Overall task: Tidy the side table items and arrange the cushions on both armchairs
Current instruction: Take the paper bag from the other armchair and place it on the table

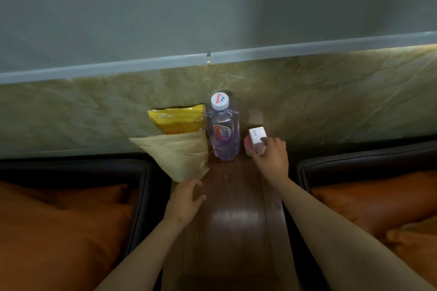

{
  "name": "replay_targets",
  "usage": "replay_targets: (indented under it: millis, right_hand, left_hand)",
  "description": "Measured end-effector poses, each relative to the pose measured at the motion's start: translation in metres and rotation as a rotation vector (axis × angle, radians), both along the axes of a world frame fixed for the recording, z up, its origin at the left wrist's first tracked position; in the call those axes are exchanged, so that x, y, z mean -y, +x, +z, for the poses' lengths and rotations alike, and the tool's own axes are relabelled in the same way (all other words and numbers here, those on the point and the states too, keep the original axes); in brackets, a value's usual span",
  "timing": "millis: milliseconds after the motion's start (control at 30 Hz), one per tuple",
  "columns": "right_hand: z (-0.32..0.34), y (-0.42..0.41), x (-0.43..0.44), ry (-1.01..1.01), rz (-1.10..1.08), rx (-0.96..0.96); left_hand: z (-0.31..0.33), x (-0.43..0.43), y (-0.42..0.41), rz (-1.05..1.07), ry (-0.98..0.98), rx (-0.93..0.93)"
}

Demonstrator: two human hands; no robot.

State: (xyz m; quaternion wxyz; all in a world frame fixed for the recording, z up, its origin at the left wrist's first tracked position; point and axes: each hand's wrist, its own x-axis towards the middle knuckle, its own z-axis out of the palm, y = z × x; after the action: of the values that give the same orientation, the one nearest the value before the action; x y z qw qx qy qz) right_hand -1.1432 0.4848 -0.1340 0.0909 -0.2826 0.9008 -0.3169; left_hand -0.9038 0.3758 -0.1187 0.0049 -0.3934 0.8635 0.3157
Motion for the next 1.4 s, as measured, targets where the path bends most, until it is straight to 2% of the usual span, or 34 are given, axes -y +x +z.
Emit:
replay_targets:
  millis: [67, 233, 367, 467, 567, 633, 767, 1200, 1400]
  right_hand:
    - [0.006, 0.025, 0.001, -0.015, 0.16, -0.102]
    - [-0.007, 0.076, 0.033, -0.074, 0.36, 0.117]
    - [-0.014, 0.097, 0.058, -0.11, 0.355, 0.45]
    - [-0.021, 0.103, 0.073, -0.188, 0.339, 0.605]
    - [-0.023, 0.11, 0.084, -0.303, 0.262, 0.747]
    - [-0.023, 0.113, 0.091, -0.387, 0.179, 0.818]
    - [-0.027, 0.114, 0.099, -0.422, 0.086, 0.845]
    - [-0.019, 0.106, 0.101, -0.415, 0.038, 0.818]
    - [-0.014, 0.114, 0.087, -0.387, 0.046, 0.797]
  left_hand:
    - [-0.004, 0.007, 0.012, 0.122, 0.103, 0.007]
    - [-0.011, 0.037, 0.033, 0.296, 0.146, 0.001]
    - [0.0, 0.063, 0.03, 0.477, 0.228, -0.123]
    - [0.007, 0.085, 0.023, 0.438, 0.323, -0.249]
    - [0.011, 0.1, 0.018, 0.351, 0.444, -0.277]
    - [0.009, 0.107, 0.017, 0.383, 0.554, -0.339]
    - [0.005, 0.11, 0.012, 0.497, 0.739, -0.431]
    - [-0.008, 0.114, 0.006, 0.493, 0.738, -0.503]
    - [-0.011, 0.112, 0.015, 0.407, 0.619, -0.449]
